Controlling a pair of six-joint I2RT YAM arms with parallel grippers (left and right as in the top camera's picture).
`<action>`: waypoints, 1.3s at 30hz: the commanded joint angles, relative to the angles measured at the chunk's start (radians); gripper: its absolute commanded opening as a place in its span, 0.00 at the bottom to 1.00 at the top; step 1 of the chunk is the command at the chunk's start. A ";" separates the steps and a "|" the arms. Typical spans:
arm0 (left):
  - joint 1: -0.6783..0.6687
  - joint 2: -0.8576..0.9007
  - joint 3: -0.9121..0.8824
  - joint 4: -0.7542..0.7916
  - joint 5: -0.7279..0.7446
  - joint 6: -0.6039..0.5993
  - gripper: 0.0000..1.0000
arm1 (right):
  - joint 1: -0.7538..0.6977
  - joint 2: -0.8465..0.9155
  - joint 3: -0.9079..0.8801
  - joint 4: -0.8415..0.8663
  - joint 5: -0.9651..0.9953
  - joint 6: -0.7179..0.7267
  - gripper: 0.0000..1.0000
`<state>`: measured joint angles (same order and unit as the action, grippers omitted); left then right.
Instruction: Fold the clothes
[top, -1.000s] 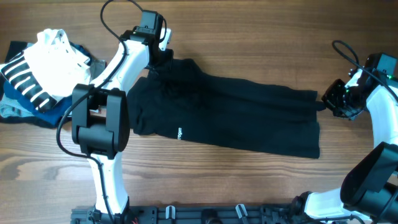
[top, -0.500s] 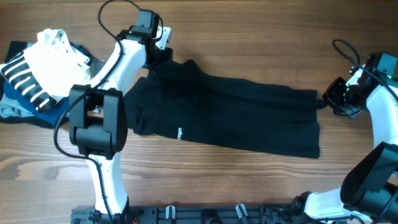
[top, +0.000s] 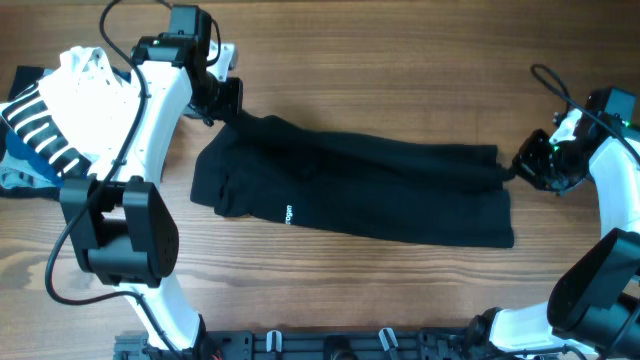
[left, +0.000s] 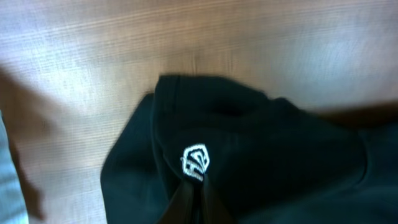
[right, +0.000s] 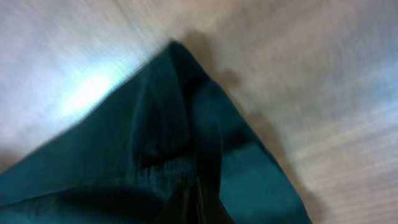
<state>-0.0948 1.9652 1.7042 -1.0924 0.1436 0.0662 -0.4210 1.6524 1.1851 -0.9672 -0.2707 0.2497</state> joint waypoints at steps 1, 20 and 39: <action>0.010 -0.002 0.000 -0.070 -0.006 0.004 0.04 | -0.003 -0.007 0.004 -0.069 0.159 0.046 0.04; 0.010 -0.002 -0.154 -0.154 -0.006 0.005 0.04 | -0.003 -0.007 -0.007 -0.200 0.213 0.029 0.11; 0.010 -0.002 -0.155 -0.066 -0.006 -0.004 0.04 | -0.001 -0.007 -0.245 0.116 -0.106 -0.102 0.48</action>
<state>-0.0914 1.9652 1.5547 -1.1656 0.1432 0.0662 -0.4217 1.6516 0.9447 -0.8688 -0.3370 0.1692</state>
